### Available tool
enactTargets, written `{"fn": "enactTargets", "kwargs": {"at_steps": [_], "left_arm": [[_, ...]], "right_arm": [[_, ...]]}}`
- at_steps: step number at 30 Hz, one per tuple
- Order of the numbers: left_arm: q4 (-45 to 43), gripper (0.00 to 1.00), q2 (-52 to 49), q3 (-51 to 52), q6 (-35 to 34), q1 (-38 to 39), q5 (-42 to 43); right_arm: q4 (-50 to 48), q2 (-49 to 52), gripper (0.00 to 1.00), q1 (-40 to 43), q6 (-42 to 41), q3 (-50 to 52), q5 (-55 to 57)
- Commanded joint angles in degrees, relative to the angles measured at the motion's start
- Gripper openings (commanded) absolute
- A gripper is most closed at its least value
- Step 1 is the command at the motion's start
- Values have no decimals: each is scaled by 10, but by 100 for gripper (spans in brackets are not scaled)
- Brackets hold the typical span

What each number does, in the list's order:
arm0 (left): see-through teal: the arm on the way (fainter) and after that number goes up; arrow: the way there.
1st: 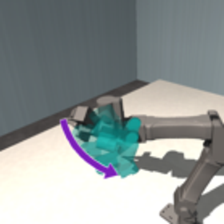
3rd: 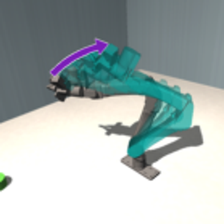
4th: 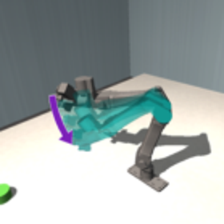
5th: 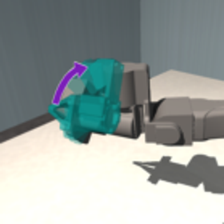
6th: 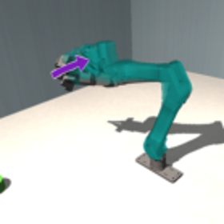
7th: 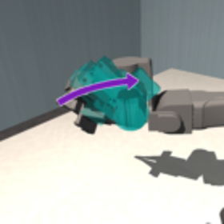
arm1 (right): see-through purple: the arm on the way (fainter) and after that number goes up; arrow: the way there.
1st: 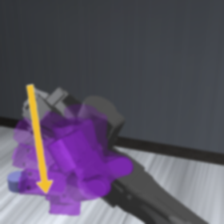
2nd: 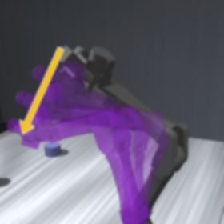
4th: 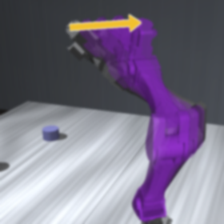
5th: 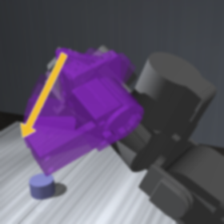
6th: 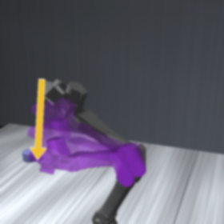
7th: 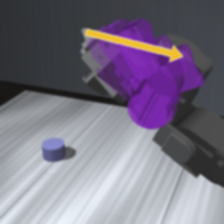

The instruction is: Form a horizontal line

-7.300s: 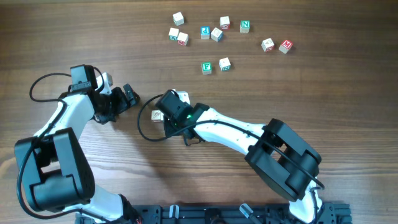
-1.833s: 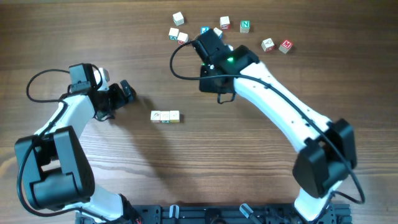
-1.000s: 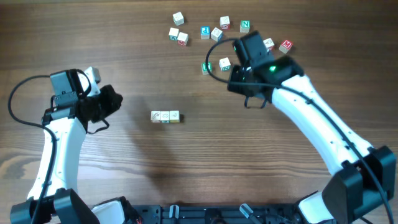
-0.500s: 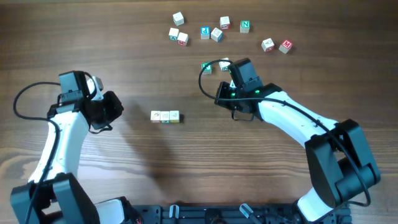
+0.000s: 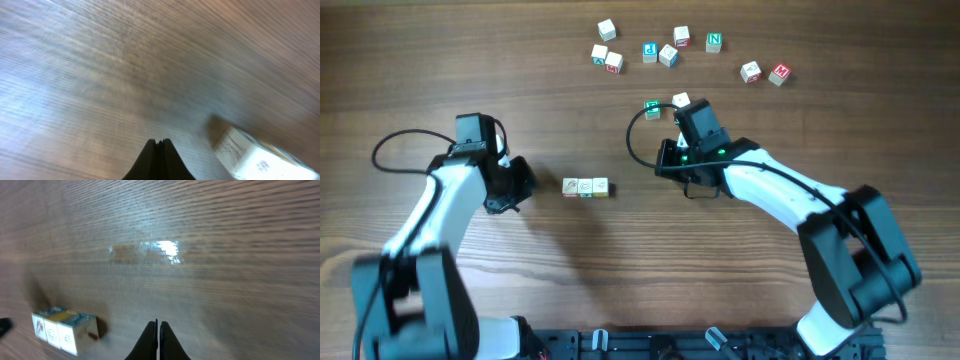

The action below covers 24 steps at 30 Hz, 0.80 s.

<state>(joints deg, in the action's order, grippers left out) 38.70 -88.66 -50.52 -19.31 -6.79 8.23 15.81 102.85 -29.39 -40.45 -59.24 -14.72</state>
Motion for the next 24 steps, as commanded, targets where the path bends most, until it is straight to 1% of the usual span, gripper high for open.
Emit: {"fn": "enactTargets", "kwargs": {"at_steps": [1, 4, 6, 8, 10, 11, 12, 13, 14, 15, 17, 18, 20, 21, 22, 24], "left_arm": [[30, 4, 158, -1, 16, 16, -9], [58, 4, 321, -1, 24, 33, -9], [73, 4, 422, -1, 26, 42, -9], [101, 4, 526, -1, 26, 43, -9], [126, 4, 582, -1, 26, 43, -9], [138, 4, 604, -1, 31, 43, -9], [152, 4, 626, -1, 40, 43, -9], [162, 4, 641, -1, 41, 43, -9], [164, 15, 651, -1, 41, 43, -9], [164, 39, 654, -1, 40, 43, -9], [165, 100, 654, -1, 39, 43, -8], [165, 100, 654, -1, 39, 43, -8], [165, 100, 654, -1, 39, 43, -8], [165, 100, 654, -1, 39, 43, -8], [165, 100, 654, -1, 39, 43, -8], [165, 100, 654, -1, 39, 43, -8]], "right_arm": [[45, -120, 5, 0, 52, 0, 120], [93, -238, 4, 0, 93, 0, 223], [113, -305, 5, 0, 121, 0, 270], [140, -381, 5, 0, 127, 0, 321], [155, -431, 6, 0, 136, 0, 350], [164, -462, 10, 0, 136, 0, 375], [171, -488, 11, 0, 137, 0, 394], [180, -529, 16, 0, 136, 0, 422], [182, -559, 25, 0, 137, 0, 440], [183, -592, 29, 0, 137, 0, 460], [186, -638, 43, 0, 137, 0, 480], [186, -665, 49, 0, 136, 0, 494], [185, -691, 67, 0, 134, 0, 499], [185, -705, 96, 0, 134, 0, 499], [185, -711, 100, 0, 133, 0, 499], [184, -710, 100, 0, 133, 0, 499]]}}
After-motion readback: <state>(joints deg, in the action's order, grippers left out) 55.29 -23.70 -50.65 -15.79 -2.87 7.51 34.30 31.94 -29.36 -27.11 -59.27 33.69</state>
